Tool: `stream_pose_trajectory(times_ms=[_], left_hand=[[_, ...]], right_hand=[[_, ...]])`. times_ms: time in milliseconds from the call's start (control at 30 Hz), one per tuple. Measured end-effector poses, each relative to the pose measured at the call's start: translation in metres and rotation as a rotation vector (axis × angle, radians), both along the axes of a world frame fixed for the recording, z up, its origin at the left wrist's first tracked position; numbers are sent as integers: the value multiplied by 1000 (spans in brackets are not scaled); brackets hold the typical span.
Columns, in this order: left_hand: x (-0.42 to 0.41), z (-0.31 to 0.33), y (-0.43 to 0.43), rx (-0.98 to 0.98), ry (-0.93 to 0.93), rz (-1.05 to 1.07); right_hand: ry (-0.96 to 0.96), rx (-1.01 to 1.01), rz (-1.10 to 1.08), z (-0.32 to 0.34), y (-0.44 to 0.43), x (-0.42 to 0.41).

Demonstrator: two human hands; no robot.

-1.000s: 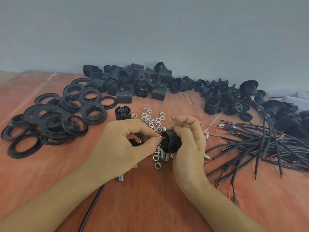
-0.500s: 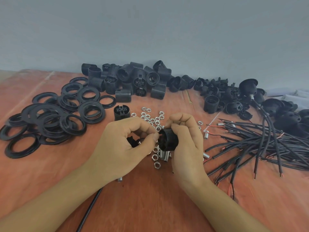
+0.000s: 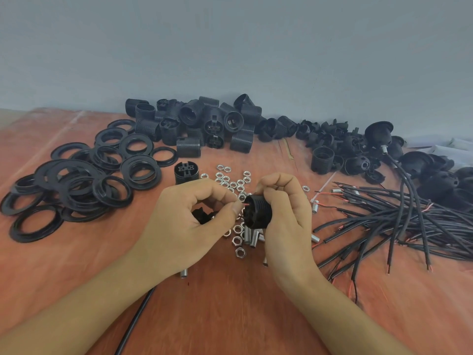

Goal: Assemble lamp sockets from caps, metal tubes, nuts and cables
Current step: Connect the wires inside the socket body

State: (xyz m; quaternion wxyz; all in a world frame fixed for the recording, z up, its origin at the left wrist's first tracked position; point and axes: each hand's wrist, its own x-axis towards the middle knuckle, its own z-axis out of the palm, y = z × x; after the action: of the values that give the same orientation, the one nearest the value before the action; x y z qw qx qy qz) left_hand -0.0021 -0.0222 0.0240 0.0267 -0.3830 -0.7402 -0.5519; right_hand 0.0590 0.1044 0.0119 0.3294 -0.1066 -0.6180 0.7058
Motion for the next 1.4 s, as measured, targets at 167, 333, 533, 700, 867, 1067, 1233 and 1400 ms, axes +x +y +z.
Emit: stream_pose_trajectory(times_ms=[167, 333, 533, 700, 867, 1067, 1233, 1400], left_hand=[[-1, -1, 0, 1, 18, 0], [-2, -2, 0, -21, 78, 0], [-3, -2, 0, -19, 133, 4], [-2, -2, -2, -20, 151, -1], [-2, -3, 0, -14, 140, -10], [-2, -6, -1, -8, 171, -44], [0, -9, 1, 26, 187, -36], [1, -10, 1, 11, 153, -28]], right_hand=[[-33, 2, 11, -1, 0, -1], [-54, -11, 38, -2, -1, 0], [-11, 132, 51, -3, -2, 2], [-9, 150, 83, -4, -1, 3], [13, 171, 82, -3, 1, 5], [47, 205, 70, -4, -2, 7], [68, 229, 43, -2, -3, 6], [38, 231, 30, -5, -2, 5]])
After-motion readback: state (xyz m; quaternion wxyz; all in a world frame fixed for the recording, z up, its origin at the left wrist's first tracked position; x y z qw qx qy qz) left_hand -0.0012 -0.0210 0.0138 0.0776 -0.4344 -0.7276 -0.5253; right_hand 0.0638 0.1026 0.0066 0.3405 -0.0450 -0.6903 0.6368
